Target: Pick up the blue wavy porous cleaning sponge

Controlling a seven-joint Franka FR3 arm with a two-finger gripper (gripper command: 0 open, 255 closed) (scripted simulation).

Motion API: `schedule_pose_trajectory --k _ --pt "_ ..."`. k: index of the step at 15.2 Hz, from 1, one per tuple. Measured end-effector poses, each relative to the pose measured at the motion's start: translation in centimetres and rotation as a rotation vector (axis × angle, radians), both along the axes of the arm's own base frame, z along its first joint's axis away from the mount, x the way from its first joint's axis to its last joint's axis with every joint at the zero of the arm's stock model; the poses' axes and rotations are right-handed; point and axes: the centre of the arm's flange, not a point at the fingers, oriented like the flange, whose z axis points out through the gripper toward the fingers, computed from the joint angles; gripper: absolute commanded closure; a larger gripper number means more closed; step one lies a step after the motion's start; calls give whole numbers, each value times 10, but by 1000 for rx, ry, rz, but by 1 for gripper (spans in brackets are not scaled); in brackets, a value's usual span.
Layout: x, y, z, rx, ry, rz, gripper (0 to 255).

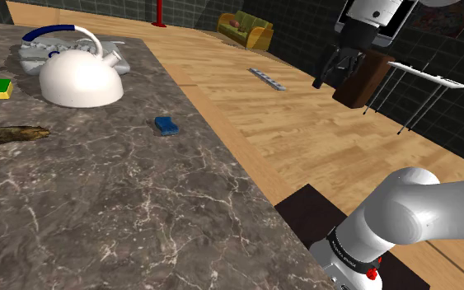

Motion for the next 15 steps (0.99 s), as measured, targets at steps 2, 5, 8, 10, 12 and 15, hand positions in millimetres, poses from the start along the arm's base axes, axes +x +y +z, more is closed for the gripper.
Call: schedule_pose_trajectory --k 2,5,8,10,12,15 --pt "3 5 -2 -1 0 1 0" --pt "17 32 -13 -5 -3 7 0" --pt "40 66 -23 -10 -6 14 0" --pt "53 87 -31 -13 -8 19 0" --pt "67 110 -41 -16 -10 23 0" --pt "86 141 -51 -21 -13 30 0"
